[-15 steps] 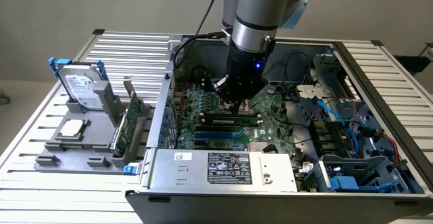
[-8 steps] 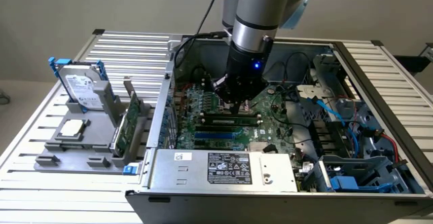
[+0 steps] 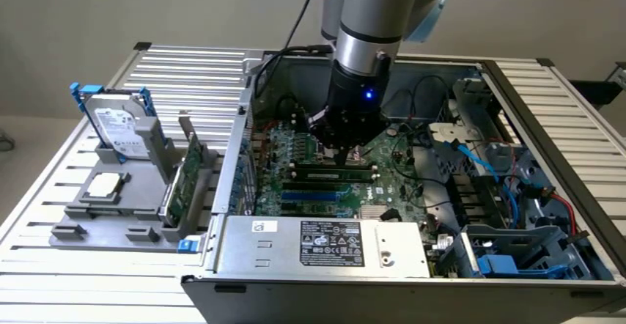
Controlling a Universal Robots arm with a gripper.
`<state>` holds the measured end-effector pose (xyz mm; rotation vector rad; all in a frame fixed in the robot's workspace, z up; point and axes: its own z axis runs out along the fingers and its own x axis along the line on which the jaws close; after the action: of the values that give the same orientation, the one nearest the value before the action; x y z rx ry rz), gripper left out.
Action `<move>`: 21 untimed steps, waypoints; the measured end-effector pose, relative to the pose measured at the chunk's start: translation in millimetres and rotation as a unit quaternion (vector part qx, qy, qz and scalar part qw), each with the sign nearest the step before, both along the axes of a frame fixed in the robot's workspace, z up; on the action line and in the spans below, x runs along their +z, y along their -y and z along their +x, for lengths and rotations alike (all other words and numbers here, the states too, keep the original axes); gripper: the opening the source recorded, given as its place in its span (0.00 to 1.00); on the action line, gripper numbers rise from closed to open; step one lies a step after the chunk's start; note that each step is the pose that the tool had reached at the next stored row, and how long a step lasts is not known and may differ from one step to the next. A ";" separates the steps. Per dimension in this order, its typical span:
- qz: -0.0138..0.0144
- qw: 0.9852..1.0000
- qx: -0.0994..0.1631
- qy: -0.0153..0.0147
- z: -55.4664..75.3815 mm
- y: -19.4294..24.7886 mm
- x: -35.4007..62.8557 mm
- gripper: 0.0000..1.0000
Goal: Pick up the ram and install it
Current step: 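Press down the ram until it locks into place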
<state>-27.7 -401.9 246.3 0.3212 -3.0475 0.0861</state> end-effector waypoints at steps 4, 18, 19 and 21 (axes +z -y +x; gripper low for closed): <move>0.000 1.000 -0.029 0.002 -0.1 0.0 0.1 0.11; 0.005 0.996 -0.085 0.007 -0.1 1.0 0.5 0.11; 0.005 0.996 -0.085 0.007 0.0 1.0 0.6 0.11; 0.005 0.996 -0.085 0.007 0.0 1.0 0.6 0.11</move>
<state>-27.7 -402.9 246.9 0.0619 -3.0747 0.0629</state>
